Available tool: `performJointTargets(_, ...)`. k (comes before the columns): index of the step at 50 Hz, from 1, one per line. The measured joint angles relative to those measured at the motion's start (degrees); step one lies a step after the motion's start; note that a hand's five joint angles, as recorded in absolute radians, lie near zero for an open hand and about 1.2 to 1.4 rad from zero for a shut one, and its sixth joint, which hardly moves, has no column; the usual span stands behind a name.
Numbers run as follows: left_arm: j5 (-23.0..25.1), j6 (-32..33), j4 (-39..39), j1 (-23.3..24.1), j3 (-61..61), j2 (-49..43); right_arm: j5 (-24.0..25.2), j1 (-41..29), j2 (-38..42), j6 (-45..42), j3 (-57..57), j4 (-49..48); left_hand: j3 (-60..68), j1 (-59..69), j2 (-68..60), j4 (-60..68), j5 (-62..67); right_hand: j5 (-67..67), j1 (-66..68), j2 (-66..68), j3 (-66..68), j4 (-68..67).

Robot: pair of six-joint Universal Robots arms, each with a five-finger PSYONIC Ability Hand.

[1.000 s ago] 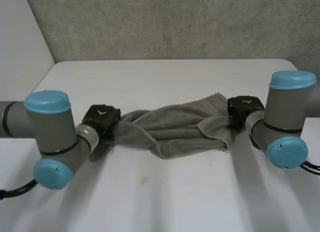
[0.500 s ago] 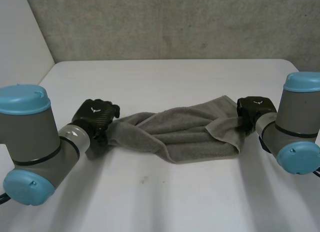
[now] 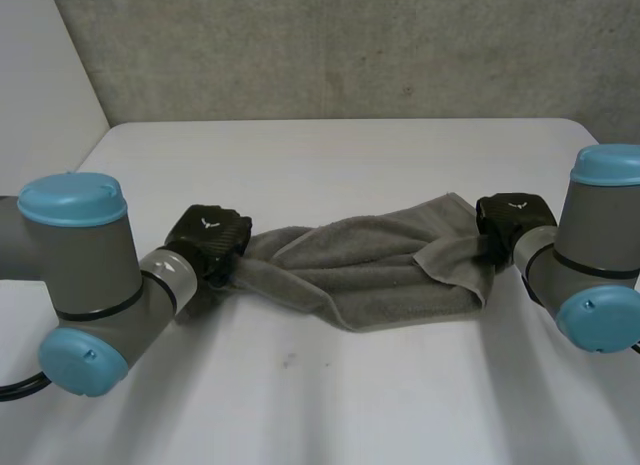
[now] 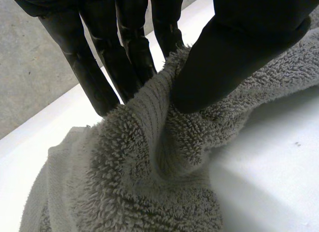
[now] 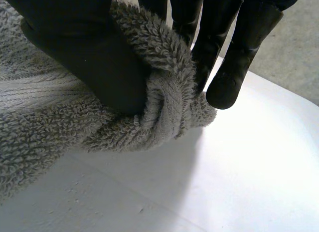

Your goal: Fold the towel.

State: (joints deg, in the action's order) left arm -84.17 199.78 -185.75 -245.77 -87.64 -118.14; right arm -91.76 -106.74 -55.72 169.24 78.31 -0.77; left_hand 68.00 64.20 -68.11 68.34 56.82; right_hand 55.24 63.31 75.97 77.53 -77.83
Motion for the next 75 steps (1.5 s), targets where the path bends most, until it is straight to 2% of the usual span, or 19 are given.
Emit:
performJointTargets(5,0.1,0.0,0.0,-0.1,0.2,0.2,0.1,0.6,-0.3,0.3,-0.3,0.4,0.9,0.5,-0.8,1.0,0.7,0.0,0.0,-0.3,-1.5,1.8)
performJointTargets(7,0.1,0.0,0.0,-0.1,0.2,0.6,0.1,1.0,-0.6,0.5,-0.5,0.7,1.0,0.5,-0.9,1.1,0.7,-2.6,-2.1,-8.2,-10.2,10.5)
performJointTargets(8,0.1,0.0,0.0,-0.1,0.3,1.1,0.1,1.5,-1.0,0.6,-0.7,1.1,1.1,0.5,-1.0,1.2,0.9,-13.8,-12.8,-22.2,-23.7,22.8)
performJointTargets(12,0.0,-0.2,0.2,0.0,0.3,3.3,0.6,2.8,-2.1,0.8,-1.0,3.0,1.3,0.5,-1.0,1.2,0.9,-44.2,-41.5,-54.9,-55.1,55.0)
performJointTargets(15,-0.1,-0.5,0.4,0.1,0.0,7.3,2.1,4.4,-4.3,0.6,-1.4,6.0,1.4,0.5,-1.1,1.3,0.9,-45.6,-42.7,-55.6,-56.7,56.6)
performJointTargets(16,-0.1,-0.6,0.4,0.1,-0.1,8.4,2.7,4.8,-5.2,0.5,-1.4,6.9,1.4,0.5,-1.1,1.3,0.9,-50.4,-47.2,-60.8,-64.1,63.4)
performJointTargets(25,-0.1,-1.6,0.7,0.6,-0.5,15.2,8.9,6.0,-12.6,-5.3,0.1,10.3,1.5,0.6,-1.1,1.4,0.9,-50.4,-47.2,-60.8,-64.1,63.4)
performJointTargets(26,-0.1,-2.1,0.7,0.7,-0.5,16.1,11.4,5.9,-14.9,-9.6,1.8,10.5,1.5,0.6,-1.1,1.4,0.9,-50.4,-47.2,-60.8,-64.1,63.4)
performJointTargets(33,-0.1,-3.3,0.8,0.7,-0.5,17.2,17.7,5.3,-20.0,-23.7,9.3,10.1,1.5,0.6,-1.1,1.4,0.9,-50.4,-47.2,-60.8,-64.1,63.4)
performJointTargets(41,-0.1,-3.6,0.8,0.3,-1.3,16.8,25.6,4.4,-20.8,-36.7,17.9,7.6,1.5,0.6,-1.1,1.4,0.9,-50.6,-47.2,-60.7,-64.1,63.4)
performJointTargets(43,-0.1,-3.6,0.8,0.1,-1.7,16.6,29.2,3.9,-19.9,-40.8,19.4,6.5,1.5,0.6,-1.1,1.4,0.9,-50.6,-47.2,-60.7,-64.1,63.4)
performJointTargets(48,-0.1,-3.6,0.8,0.0,-2.3,16.1,34.0,3.5,-16.2,-47.9,20.3,4.6,1.5,0.6,-1.1,1.4,0.9,-50.6,-47.2,-60.7,-64.0,63.4)
performJointTargets(54,0.0,-3.6,0.8,-0.2,-3.0,16.0,35.3,3.4,-10.7,-55.9,19.2,3.1,1.5,0.6,-1.1,1.4,0.9,-49.8,-47.0,-60.6,-62.8,62.8)
performJointTargets(60,0.0,-3.5,0.7,-0.3,-3.3,16.0,34.8,3.5,-7.3,-59.4,18.2,0.7,1.5,0.6,-1.1,1.4,0.9,-44.0,-41.9,-55.5,-55.8,56.3)
performJointTargets(62,0.0,-3.5,0.7,-0.3,-3.4,15.9,34.6,3.5,-6.5,-59.8,18.1,-0.6,1.5,0.6,-1.1,1.4,0.9,-39.5,-36.0,-49.7,-50.3,51.3)
performJointTargets(64,0.0,-3.5,0.7,-0.4,-3.5,15.9,34.4,3.6,-6.1,-59.9,18.0,-2.2,1.5,0.6,-1.1,1.4,0.9,-28.7,-24.1,-37.0,-38.3,39.8)
performJointTargets(67,0.0,-3.5,0.7,-0.5,-3.6,15.9,34.1,3.6,-6.1,-59.5,18.0,-4.9,1.5,0.6,-1.1,1.4,0.9,-3.6,-0.6,-11.8,-13.8,14.1)
performJointTargets(70,0.0,-3.5,0.7,-0.6,-3.6,15.9,33.7,3.6,-6.5,-58.9,18.1,-7.3,1.5,0.6,-1.1,1.4,0.9,1.8,0.5,-1.3,-3.1,3.1)
performJointTargets(75,-0.1,-3.5,0.8,-0.8,-3.6,16.0,31.8,3.6,-9.5,-56.0,18.1,-11.0,1.5,0.6,-1.1,1.4,0.9,1.8,0.6,-0.8,-1.1,0.3)
